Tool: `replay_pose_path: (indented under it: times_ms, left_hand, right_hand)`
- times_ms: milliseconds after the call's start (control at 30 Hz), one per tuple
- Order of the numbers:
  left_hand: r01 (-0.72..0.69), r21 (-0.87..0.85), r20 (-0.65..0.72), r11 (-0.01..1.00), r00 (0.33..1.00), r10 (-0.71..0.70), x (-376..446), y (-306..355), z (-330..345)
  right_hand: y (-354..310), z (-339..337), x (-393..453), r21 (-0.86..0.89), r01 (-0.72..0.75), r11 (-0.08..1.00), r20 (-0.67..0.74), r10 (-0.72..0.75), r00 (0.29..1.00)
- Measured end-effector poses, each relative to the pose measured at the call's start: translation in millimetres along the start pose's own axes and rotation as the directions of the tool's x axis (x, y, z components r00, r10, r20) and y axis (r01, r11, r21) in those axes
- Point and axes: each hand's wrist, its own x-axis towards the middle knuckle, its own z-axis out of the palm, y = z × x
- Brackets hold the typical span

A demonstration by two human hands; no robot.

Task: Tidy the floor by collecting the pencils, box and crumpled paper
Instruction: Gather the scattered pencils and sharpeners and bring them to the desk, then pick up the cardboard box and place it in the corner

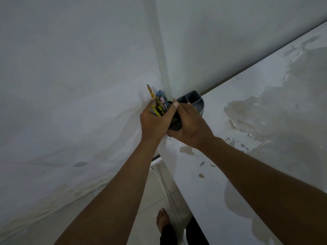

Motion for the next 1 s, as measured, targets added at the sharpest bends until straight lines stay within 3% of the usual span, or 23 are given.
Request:
replay_pose_path:
  times_ms: [100,200,500,600,700,1000]
  left_hand:
    - [-0.016,-0.028,-0.028,0.999,0.999,0.015,-5.4,1.9,-8.0]
    - [-0.065,0.098,-0.055,0.993,0.996,0.071,-5.5,0.9,-21.2]
    - [-0.271,0.306,-0.038,0.913,0.954,0.296,-10.4,11.0,-62.1]
    - [-0.363,0.393,-0.030,0.845,0.913,0.407,-16.1,19.1,-89.6]
    - [-0.460,0.503,-0.049,0.732,0.830,0.556,-25.9,23.9,-124.6]
    - [-0.426,0.634,-0.154,0.645,0.748,0.645,-72.6,14.5,-278.2]
  right_hand:
    - [1.0,-11.2,-3.7,0.060,-0.043,0.997,0.090,0.038,0.995]
    - [1.9,-21.8,-8.2,0.028,-0.067,0.997,0.114,0.064,0.991]
    - [-40.0,-28.3,-2.3,-0.098,0.048,0.994,-0.096,-0.057,0.994]
    - [-68.1,-28.0,6.6,-0.122,0.102,0.987,-0.153,-0.120,0.981]
    - [-101.7,-24.7,15.9,-0.107,0.144,0.984,-0.142,-0.158,0.977]
    - [-232.5,16.9,17.5,-0.122,0.326,0.937,-0.174,-0.344,0.923]
